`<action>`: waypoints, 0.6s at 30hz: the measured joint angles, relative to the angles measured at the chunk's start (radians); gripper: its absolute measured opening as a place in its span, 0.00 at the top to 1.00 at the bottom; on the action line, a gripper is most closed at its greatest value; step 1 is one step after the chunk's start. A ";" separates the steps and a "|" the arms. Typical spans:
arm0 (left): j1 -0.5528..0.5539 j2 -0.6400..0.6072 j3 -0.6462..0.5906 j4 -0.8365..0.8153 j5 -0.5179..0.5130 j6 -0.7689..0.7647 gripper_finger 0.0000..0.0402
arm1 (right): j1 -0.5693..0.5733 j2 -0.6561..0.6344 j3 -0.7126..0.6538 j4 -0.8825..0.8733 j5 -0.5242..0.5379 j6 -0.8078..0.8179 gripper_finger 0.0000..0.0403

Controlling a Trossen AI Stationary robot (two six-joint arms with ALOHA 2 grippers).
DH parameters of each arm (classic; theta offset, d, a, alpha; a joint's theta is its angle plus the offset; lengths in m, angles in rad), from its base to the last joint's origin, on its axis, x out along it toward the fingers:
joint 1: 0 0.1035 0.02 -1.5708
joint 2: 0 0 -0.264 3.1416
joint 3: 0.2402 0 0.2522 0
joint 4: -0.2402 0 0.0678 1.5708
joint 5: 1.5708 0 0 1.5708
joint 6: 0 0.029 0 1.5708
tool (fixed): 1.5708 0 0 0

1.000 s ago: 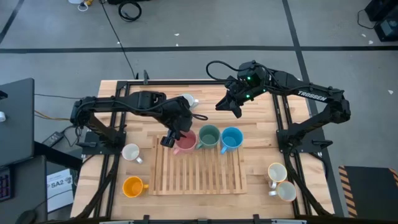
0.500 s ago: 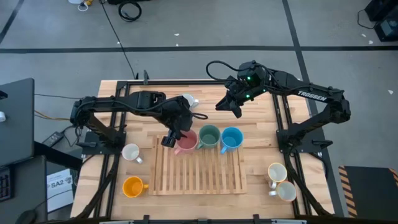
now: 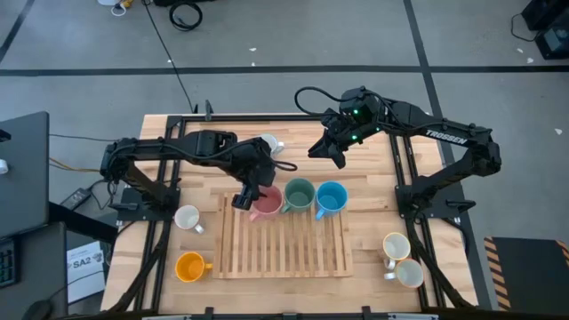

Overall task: Place coffee mugs
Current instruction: Put the yellow mug on the shelf

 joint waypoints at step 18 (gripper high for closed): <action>0.000 -0.012 0.000 -0.002 -0.001 -0.033 0.39 | 0.000 0.000 0.000 0.000 0.000 0.000 0.78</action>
